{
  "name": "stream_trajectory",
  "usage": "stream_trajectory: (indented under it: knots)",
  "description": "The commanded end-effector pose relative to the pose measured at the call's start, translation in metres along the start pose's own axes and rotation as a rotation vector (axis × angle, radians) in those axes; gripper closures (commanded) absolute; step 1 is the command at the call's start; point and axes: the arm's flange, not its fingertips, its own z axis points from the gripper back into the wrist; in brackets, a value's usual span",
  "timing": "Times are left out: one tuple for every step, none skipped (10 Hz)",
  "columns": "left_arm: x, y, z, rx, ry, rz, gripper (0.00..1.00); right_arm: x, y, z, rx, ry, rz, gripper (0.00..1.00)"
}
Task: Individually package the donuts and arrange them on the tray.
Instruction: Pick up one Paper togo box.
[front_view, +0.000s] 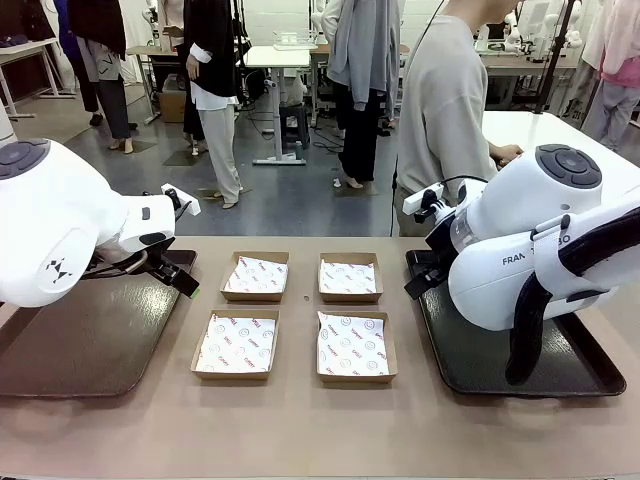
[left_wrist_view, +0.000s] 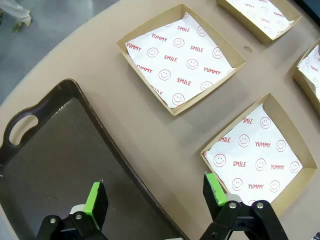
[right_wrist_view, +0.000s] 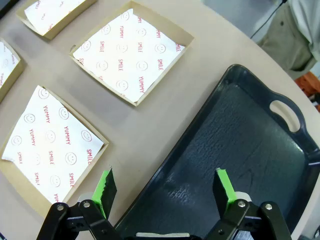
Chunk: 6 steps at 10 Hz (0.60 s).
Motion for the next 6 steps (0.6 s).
stream_trajectory:
  knots:
    - [0.000, 0.000, 0.000, 0.000, 0.000, 0.000, 0.00, 0.000, 0.000, 0.000, 0.000, 0.000, 0.000, 0.00]
    - [0.000, 0.000, 0.000, 0.000, 0.000, 0.000, 0.00, 0.000, 0.000, 0.000, 0.000, 0.000, 0.000, 0.00]
    - [-0.020, -0.002, 0.017, -0.013, 0.012, -0.046, 0.00, -0.015, 0.002, 0.018, -0.052, 0.014, 0.006, 0.00]
    - [-0.050, -0.008, 0.042, -0.038, 0.033, -0.059, 0.00, -0.037, 0.007, 0.046, -0.056, 0.041, 0.027, 0.00]
    - [-0.072, -0.009, 0.064, -0.063, 0.055, -0.079, 0.00, -0.054, 0.011, 0.068, -0.049, 0.078, 0.033, 0.00]
    - [-0.093, -0.011, 0.084, -0.082, 0.067, -0.094, 0.00, -0.073, 0.014, 0.086, -0.028, 0.121, 0.036, 0.00]
